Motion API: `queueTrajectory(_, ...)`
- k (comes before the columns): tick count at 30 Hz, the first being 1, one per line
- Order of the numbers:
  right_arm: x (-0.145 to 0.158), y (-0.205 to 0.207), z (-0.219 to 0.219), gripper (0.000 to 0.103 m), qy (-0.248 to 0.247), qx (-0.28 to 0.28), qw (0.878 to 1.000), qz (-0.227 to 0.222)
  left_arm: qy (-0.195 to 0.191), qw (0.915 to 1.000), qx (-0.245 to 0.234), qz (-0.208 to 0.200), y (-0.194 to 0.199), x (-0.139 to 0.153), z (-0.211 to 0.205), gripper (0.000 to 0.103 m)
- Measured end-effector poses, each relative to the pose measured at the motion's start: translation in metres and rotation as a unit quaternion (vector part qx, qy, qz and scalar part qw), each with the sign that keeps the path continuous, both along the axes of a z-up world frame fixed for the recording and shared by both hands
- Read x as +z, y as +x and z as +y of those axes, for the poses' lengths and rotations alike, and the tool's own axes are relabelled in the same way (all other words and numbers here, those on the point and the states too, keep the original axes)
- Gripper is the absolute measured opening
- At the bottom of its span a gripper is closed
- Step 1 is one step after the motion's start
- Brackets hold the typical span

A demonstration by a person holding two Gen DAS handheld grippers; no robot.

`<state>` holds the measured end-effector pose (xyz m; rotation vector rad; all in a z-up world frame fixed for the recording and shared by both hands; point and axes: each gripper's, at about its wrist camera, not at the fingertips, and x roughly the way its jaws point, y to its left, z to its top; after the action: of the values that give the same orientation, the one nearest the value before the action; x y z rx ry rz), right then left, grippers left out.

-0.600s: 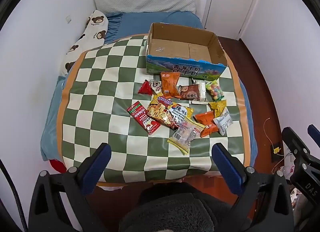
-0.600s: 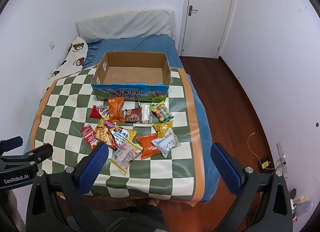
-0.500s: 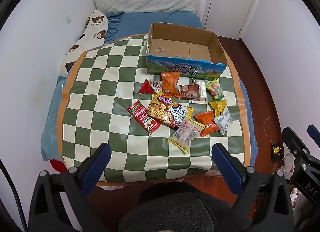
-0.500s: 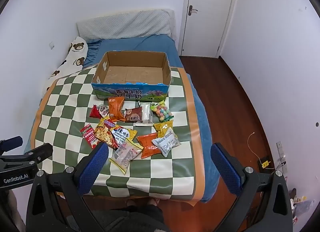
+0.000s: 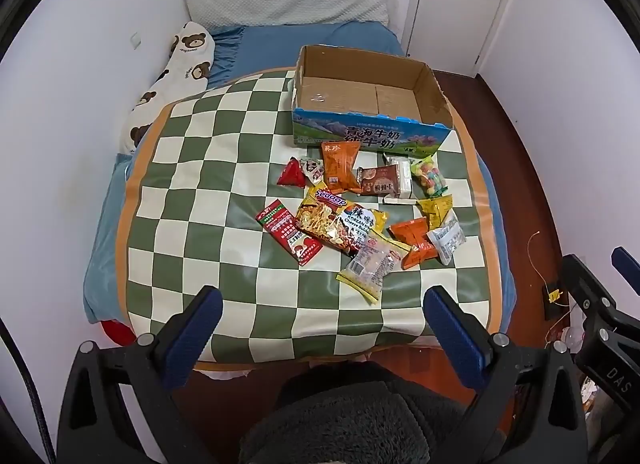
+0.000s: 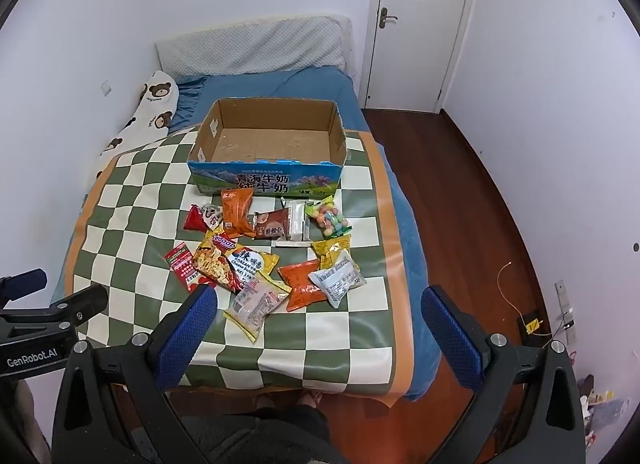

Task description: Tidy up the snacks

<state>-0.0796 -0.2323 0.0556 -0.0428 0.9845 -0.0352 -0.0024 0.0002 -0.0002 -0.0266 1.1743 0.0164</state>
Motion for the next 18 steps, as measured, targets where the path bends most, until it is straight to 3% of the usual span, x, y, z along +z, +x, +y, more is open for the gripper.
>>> queueTrajectory(18, 0.0036, -0.0031, 0.0031, 0.103, 0.004, 0.002, 1.0, 0.0, 0.003, 1.0, -0.002, 0.002, -0.009, 0.0091, 0.0051, 0.103)
